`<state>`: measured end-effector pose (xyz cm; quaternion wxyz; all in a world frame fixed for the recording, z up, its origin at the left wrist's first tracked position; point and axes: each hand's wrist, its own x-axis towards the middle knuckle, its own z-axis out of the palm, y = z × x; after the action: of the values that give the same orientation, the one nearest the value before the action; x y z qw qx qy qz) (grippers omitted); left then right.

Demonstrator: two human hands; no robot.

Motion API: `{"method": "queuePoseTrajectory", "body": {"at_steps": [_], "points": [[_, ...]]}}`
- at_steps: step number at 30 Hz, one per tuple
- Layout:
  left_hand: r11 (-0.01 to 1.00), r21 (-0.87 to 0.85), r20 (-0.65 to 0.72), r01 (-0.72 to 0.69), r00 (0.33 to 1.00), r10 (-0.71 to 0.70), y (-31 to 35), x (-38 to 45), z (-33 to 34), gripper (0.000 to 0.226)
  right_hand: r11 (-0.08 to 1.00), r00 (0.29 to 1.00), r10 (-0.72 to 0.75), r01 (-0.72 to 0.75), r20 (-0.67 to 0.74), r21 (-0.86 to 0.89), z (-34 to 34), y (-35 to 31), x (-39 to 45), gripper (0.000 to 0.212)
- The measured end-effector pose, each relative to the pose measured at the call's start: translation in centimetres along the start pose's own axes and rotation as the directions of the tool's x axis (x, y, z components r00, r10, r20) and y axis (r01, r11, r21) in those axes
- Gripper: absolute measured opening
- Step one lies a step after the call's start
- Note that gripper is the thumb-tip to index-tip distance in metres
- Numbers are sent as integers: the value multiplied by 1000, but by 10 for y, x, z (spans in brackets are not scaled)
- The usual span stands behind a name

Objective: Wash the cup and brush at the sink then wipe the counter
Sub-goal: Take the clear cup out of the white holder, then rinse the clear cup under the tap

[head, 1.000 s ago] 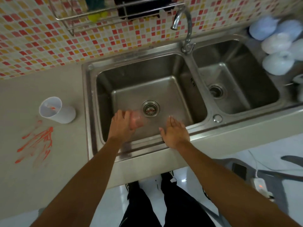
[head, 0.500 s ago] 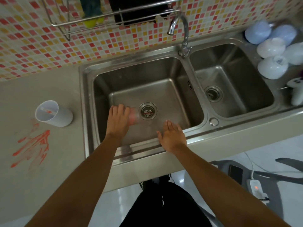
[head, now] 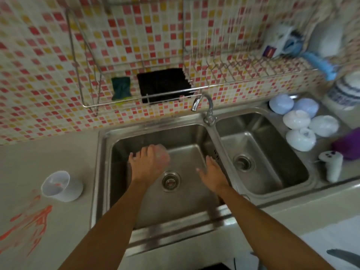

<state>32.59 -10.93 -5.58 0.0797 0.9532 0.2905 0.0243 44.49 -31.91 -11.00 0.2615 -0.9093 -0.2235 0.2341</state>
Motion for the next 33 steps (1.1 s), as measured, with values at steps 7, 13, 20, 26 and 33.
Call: {"method": "queuePoseTrajectory", "body": {"at_steps": [7,13,20,26,33], "points": [[953,-303,-50,16,998,-32,70,62,-18,80,995,983,-14,31,-182,91,-89,-12,131,68],[865,-491,31,105,994,-103,98,85,-19,82,977,974,-204,196,-99,-87,-85,-17,166,46],[766,-620,52,169,983,-175,113,93,-13,85,888,944,-320,327,76,-322,-47,8,197,42],[669,-726,39,158,981,-189,125,90,-3,63,875,927,-365,375,91,-306,-49,16,200,47],[620,-763,63,180,976,-207,121,89,5,62,854,911,-404,410,88,-321,-46,9,197,44]]}}
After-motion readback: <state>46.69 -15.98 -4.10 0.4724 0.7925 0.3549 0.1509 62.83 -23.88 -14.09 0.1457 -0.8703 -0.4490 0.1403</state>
